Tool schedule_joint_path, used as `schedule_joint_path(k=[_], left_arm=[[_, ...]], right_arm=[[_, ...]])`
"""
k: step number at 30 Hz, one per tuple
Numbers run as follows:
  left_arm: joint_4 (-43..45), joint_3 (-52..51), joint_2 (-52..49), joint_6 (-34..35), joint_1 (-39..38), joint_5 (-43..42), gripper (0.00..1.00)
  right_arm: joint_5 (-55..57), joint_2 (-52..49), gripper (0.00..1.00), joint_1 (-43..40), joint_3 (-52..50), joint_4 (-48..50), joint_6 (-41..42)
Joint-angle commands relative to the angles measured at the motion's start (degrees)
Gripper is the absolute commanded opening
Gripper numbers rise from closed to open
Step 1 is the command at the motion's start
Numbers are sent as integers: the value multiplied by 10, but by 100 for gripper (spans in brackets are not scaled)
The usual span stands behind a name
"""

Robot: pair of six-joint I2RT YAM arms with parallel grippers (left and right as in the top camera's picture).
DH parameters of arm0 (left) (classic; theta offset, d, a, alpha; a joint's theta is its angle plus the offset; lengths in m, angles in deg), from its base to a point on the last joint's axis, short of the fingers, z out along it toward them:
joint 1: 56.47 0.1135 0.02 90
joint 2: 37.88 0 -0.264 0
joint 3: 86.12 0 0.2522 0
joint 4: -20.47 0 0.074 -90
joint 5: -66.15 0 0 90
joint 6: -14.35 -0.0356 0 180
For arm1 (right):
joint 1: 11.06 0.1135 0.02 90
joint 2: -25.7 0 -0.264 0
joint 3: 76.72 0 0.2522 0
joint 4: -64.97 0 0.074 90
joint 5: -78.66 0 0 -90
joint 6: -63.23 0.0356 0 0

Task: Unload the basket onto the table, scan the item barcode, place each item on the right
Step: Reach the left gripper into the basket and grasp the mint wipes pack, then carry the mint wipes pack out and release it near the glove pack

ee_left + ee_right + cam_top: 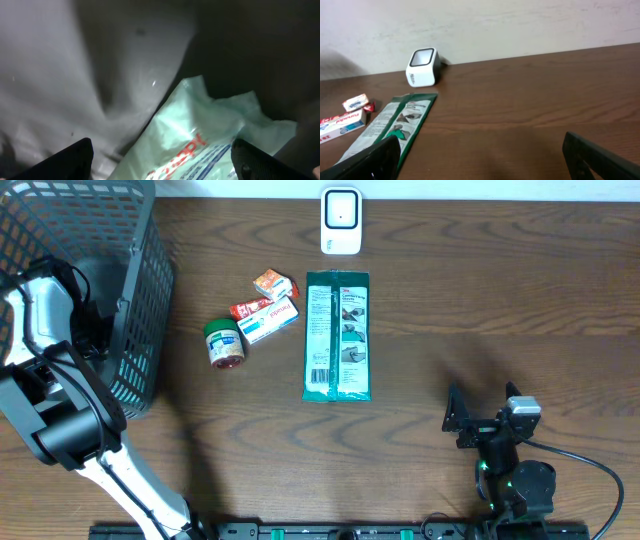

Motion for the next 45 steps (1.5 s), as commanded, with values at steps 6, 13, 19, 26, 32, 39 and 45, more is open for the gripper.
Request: schedule_joint_path(k=[6,13,19,26,32,39,45], left_arm=[[32,-44,-3,-28,-23,-8,89],[31,-54,-3,-28,-24,-8,50],[29,-54,-3,-28,-23,-37,20],[29,-49,-1,-28,-23,-36,7],[27,-13,23,-13,-22,-6,7],[41,44,129,2,-22,90,7],[81,45,248,2,-22,90,7]], right_arm=[[-2,2,99,-3,-1,-3,6],[-2,2,99,-3,-1,-3,6],[-2,2,99,-3,-1,-3,6],[-2,2,99,-3,-1,-3,6],[-2,2,99,-3,-1,-3,6],[-2,2,99,-3,-1,-3,6],[-2,2,99,-3,-1,-3,6]])
